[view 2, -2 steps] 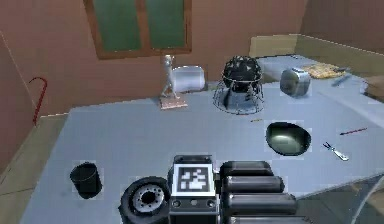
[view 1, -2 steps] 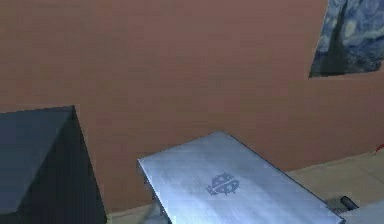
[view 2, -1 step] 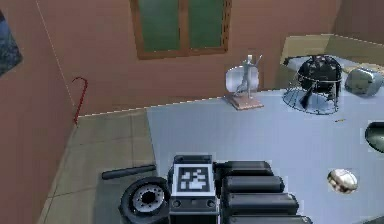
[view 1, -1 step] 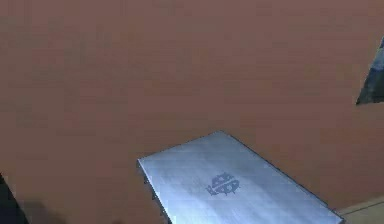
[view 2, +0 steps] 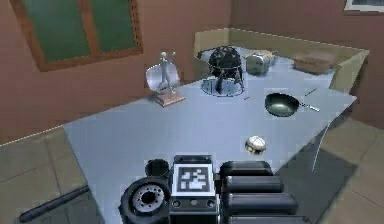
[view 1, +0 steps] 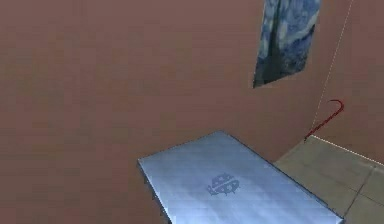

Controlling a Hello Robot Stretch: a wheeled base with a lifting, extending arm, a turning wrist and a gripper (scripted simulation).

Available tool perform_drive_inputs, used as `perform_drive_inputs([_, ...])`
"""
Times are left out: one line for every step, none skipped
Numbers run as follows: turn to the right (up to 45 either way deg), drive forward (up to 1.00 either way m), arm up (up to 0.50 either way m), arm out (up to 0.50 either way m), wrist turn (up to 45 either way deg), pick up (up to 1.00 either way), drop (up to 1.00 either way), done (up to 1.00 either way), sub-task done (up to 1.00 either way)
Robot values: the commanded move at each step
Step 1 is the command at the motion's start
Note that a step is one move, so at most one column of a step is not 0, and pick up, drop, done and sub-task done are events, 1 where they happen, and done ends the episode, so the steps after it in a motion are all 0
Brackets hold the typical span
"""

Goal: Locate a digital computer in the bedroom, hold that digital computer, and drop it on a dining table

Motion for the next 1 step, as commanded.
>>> perform_drive_inputs([3.0, 0.0, 0.0, 0.0, 0.0, 0.0, 0.0, 0.0, 0.0])
